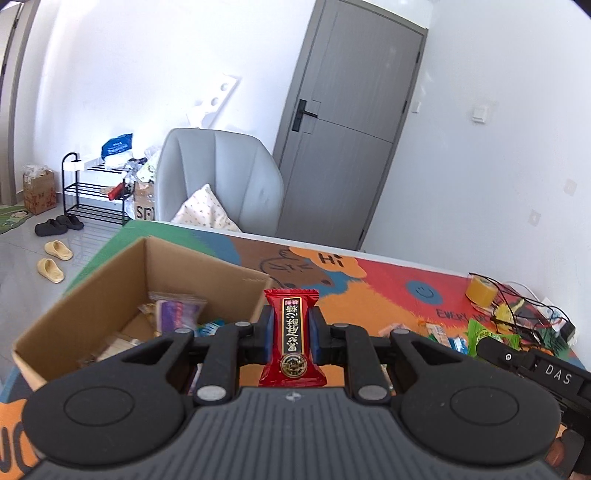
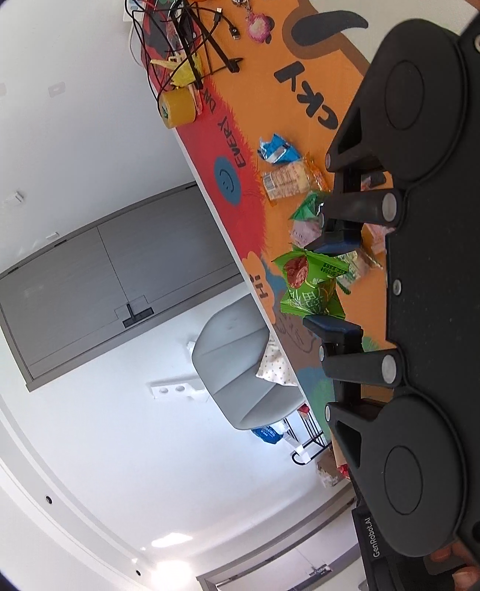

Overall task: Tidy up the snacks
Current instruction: 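Carry both packets to the box and open the left gripper inside, then open the right gripper over the box while the left gripper withdraws toward the snacks, then grasp the pink-wrapped bar with the left gripper, then grasp the green packet with the right gripper while the left lifts the pink bar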

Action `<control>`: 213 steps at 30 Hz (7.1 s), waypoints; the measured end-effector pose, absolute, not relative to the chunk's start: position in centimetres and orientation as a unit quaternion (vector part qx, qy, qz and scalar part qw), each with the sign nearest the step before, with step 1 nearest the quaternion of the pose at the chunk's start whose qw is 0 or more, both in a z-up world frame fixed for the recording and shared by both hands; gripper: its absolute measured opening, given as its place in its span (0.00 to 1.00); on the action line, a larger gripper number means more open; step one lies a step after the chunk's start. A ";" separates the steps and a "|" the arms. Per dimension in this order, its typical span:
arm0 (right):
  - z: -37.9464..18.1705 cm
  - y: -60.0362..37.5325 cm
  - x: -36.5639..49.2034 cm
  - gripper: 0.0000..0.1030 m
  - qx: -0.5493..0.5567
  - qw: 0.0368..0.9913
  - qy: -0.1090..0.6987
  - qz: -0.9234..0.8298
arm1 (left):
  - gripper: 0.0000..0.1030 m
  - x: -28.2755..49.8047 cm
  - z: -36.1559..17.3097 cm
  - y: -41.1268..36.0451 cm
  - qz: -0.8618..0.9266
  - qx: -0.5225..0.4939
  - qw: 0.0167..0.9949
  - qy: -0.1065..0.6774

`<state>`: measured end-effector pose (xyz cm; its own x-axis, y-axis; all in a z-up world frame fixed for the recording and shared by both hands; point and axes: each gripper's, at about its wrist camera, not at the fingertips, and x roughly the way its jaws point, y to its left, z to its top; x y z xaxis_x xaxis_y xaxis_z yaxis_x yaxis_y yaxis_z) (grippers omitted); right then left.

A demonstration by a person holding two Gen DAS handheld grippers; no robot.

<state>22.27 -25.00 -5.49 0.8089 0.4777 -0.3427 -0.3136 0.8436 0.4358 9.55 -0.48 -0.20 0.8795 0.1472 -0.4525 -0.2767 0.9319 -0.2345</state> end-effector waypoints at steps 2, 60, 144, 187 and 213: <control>-5.2 -24.0 22.1 0.34 0.181 0.931 0.225 0.222 | 0.18 9.0 0.1 0.7 0.120 -0.153 0.957 0.214; -2.5 -10.2 18.3 0.74 0.121 0.902 0.237 0.338 | 0.86 5.4 0.7 9.6 0.214 -0.180 0.933 0.228; -13.2 -36.1 26.2 0.81 0.247 0.917 0.305 0.066 | 0.77 22.1 -10.8 -16.6 0.018 -0.079 0.924 0.374; -12.0 -26.3 33.0 0.68 0.206 0.913 0.319 0.148 | 0.43 21.1 -8.2 -7.4 0.071 -0.132 0.935 0.322; -10.0 -28.0 27.6 0.26 0.232 0.915 0.287 0.164 | 0.43 17.4 -4.5 -7.4 0.071 -0.130 0.948 0.281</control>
<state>27.62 -28.01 -9.98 0.7811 0.4332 -0.4497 -0.1666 0.8387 0.5185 17.40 -7.36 -4.45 0.8318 0.0609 -0.5517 -0.2071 0.9562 -0.2067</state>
